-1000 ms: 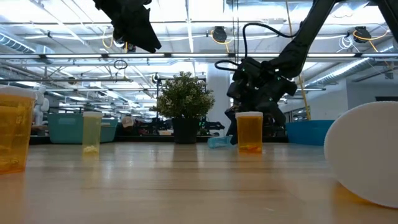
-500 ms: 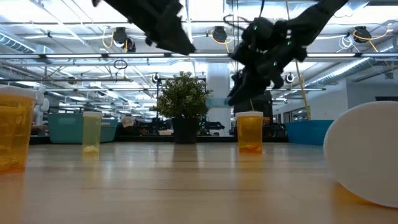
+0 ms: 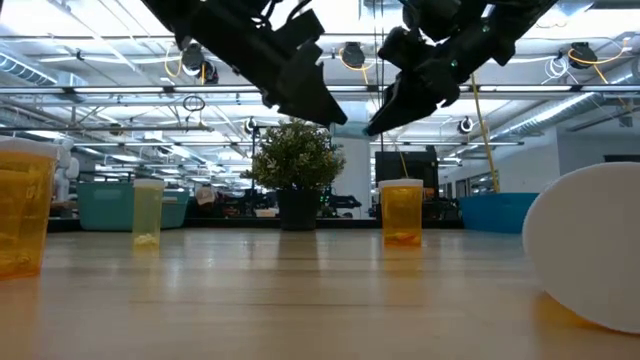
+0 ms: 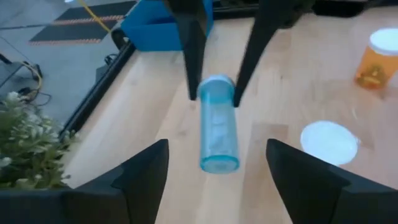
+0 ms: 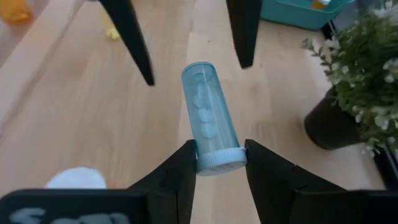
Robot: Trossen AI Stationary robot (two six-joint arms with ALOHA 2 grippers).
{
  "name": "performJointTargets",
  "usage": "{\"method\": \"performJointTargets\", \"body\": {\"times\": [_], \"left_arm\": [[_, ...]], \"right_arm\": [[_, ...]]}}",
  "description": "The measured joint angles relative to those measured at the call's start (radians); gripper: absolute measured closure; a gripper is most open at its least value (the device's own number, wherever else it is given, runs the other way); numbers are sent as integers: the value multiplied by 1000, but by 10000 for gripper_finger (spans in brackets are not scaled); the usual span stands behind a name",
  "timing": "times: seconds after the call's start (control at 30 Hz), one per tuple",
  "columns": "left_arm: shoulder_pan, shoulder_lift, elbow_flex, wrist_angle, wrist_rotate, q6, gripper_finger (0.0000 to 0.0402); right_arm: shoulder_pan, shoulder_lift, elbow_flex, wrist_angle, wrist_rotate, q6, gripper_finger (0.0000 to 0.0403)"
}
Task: Pick and place medicine bottles into bin by pill shape (circle, oval)
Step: Put the blue pill bottle into the green bin
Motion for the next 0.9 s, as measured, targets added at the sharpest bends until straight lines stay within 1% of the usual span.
{"method": "performJointTargets", "body": {"times": [0.13, 0.33, 0.47, 0.77, 0.9], "left_arm": [[15, 5, 0, 0, 5, -18, 137], [23, 5, 0, -9, 6, -22, 187], [23, 5, 0, -25, 36, -20, 216], [23, 5, 0, -19, 39, -10, 251], [24, 5, 0, -14, 39, -8, 273]], "right_arm": [[4, 1, 0, 1, 3, -7, 283], [4, 1, 0, 4, 2, -9, 283], [4, 1, 0, 11, 1, -12, 283], [4, 1, 0, 23, 0, -12, 282], [4, 1, 0, 24, 1, -12, 282]]}}
